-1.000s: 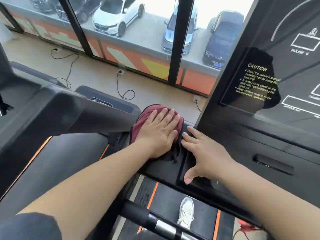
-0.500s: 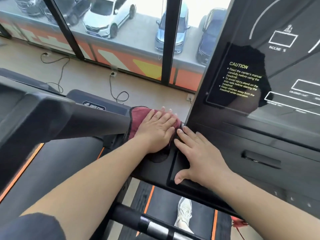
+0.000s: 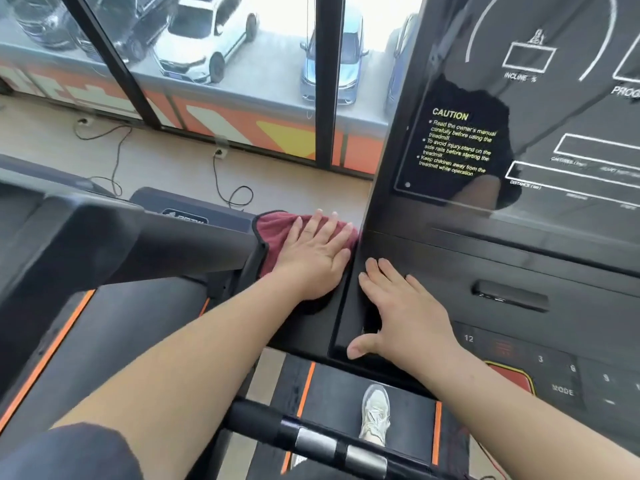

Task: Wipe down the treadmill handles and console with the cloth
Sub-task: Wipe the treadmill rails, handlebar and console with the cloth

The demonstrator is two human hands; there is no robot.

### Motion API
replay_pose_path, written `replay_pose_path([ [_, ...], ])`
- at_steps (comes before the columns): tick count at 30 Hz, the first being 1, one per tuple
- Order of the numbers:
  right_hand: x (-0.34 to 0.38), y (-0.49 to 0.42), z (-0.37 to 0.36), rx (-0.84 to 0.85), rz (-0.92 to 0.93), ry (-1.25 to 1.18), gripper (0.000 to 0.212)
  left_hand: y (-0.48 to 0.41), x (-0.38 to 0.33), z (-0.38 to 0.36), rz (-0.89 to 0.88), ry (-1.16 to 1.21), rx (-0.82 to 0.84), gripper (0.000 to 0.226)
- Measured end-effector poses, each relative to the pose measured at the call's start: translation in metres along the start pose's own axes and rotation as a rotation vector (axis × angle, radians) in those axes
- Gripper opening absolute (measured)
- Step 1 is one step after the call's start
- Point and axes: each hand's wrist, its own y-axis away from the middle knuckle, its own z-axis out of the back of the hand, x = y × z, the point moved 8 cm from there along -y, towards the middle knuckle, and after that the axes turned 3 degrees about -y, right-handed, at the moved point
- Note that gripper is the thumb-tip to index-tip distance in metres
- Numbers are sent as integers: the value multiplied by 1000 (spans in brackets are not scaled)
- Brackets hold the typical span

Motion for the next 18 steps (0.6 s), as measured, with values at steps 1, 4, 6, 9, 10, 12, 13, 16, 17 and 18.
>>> replay_pose_path([
  [1, 0, 0, -1, 8, -6, -4, 125, -1, -5, 0, 20, 16, -5, 58],
  [4, 0, 1, -1, 18, -20, -20, 125, 30, -18, -8, 11, 77, -30, 58],
  [6, 0, 1, 0, 8, -25, -9, 125, 66, -21, -18, -48, 82, -28, 58],
  [9, -2, 0, -1, 13, -25, -1, 125, 93, -15, -28, -121, 20, 20, 61],
  [10, -2, 0, -1, 17, -27, 0, 125, 87, -10, -26, -117, -11, 22, 61],
  [12, -1, 0, 0, 27, -30, 17, 125, 59, 0, -17, -79, -58, -1, 61],
  [13, 0, 0, 1, 31, -37, 27, 125, 42, 4, -11, -53, -61, -10, 62],
  [16, 4, -1, 3, 64, -64, 62, 125, 9, 4, -2, 7, -42, -34, 61],
  [17, 7, -1, 3, 76, -71, 80, 126, 9, 1, -3, 18, -35, -41, 60],
  [18, 8, -2, 4, 84, -81, 96, 126, 13, -4, -6, 21, -30, -45, 59],
])
